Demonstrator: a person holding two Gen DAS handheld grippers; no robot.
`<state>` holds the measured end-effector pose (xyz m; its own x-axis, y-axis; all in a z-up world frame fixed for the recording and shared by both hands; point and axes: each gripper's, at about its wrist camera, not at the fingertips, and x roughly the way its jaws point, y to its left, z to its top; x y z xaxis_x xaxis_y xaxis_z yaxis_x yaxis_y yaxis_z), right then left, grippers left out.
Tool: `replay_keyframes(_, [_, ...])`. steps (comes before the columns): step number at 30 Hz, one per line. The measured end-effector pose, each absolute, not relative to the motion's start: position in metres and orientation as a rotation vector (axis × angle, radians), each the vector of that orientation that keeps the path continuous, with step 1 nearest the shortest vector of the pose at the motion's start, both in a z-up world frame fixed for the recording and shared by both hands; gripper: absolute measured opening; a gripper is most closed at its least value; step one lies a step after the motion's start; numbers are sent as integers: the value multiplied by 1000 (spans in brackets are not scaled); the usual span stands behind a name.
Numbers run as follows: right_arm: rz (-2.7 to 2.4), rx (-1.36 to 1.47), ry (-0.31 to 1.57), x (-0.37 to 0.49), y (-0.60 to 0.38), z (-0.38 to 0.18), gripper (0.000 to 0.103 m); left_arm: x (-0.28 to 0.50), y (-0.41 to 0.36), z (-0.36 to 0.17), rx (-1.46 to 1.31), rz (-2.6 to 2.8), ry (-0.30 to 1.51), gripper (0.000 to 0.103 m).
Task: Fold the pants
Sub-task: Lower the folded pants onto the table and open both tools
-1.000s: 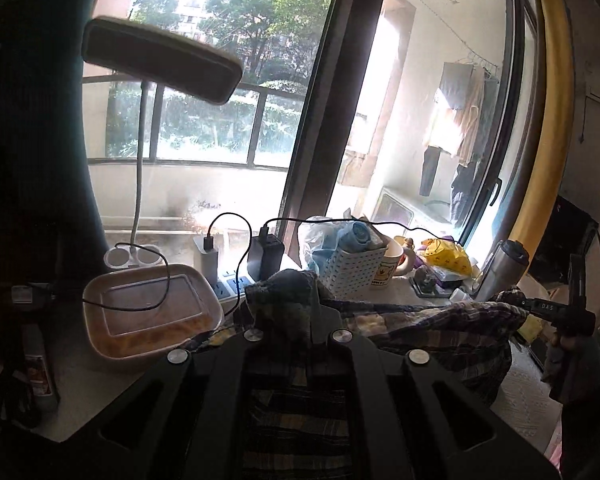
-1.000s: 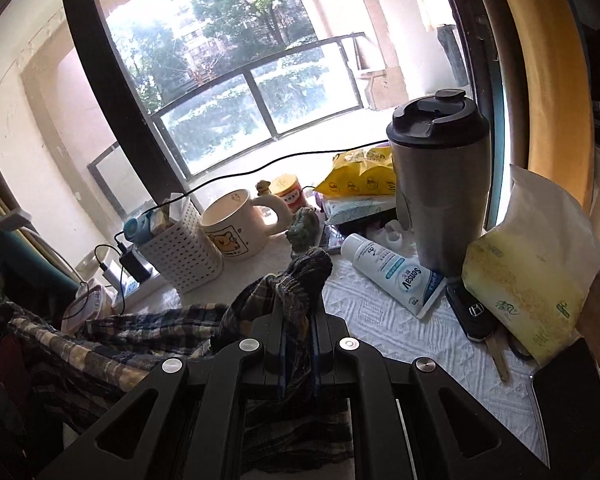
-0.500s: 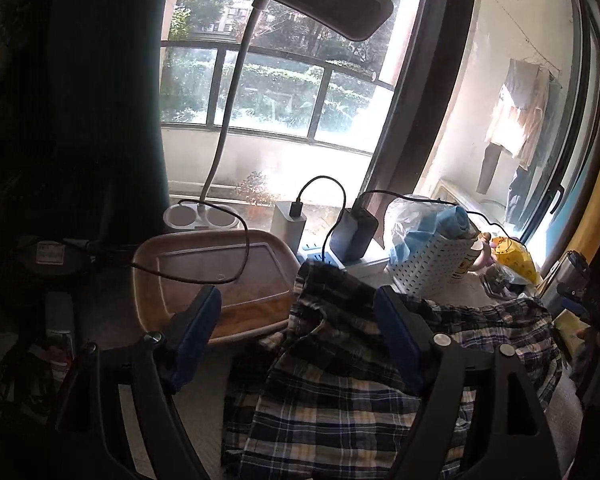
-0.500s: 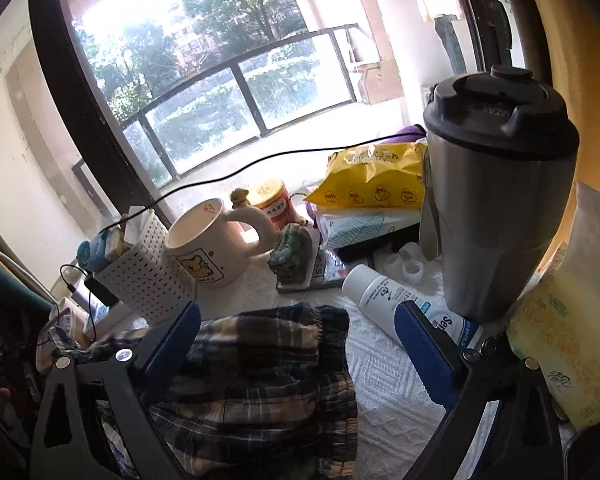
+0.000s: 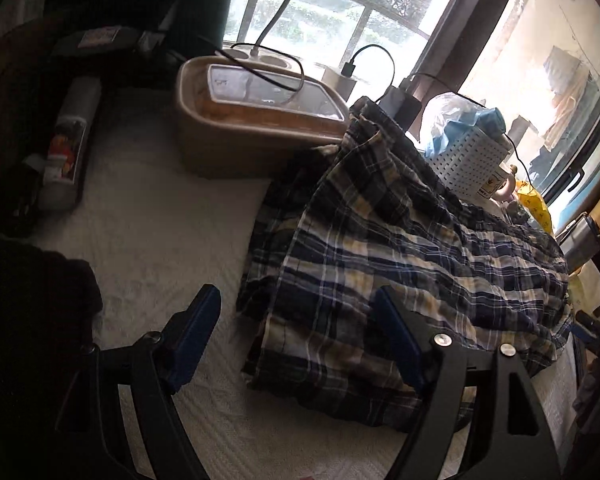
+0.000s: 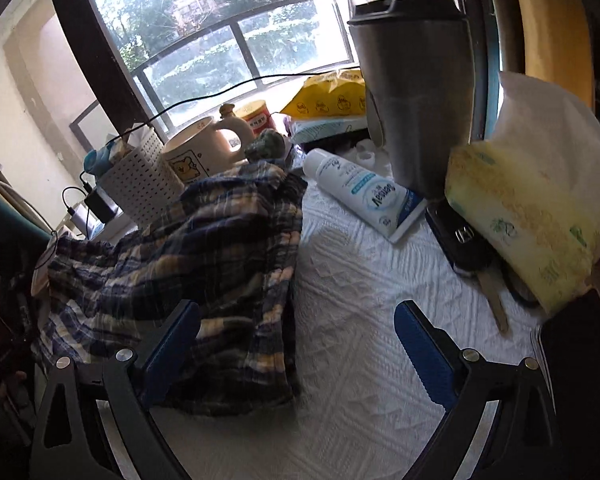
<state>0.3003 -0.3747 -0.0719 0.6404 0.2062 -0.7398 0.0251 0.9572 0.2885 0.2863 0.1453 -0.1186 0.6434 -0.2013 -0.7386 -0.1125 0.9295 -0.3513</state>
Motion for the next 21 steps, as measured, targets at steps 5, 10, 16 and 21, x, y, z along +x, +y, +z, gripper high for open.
replay_keyframes(5, [123,352,888,277,-374,-79,93,280,151,-122,-449,-34,887,82])
replay_keyframes(10, [160,366,913,270,-356,-83,84,258,157,-107,-449,-10,849,82])
replay_keyframes(16, [207,403,939,278,-334,-93,81,229,151,-102,-522,-44,849,82])
replay_keyframes(21, [195,520,916,292,-337,-101,75,220,113,-114,-577,-194,906,82])
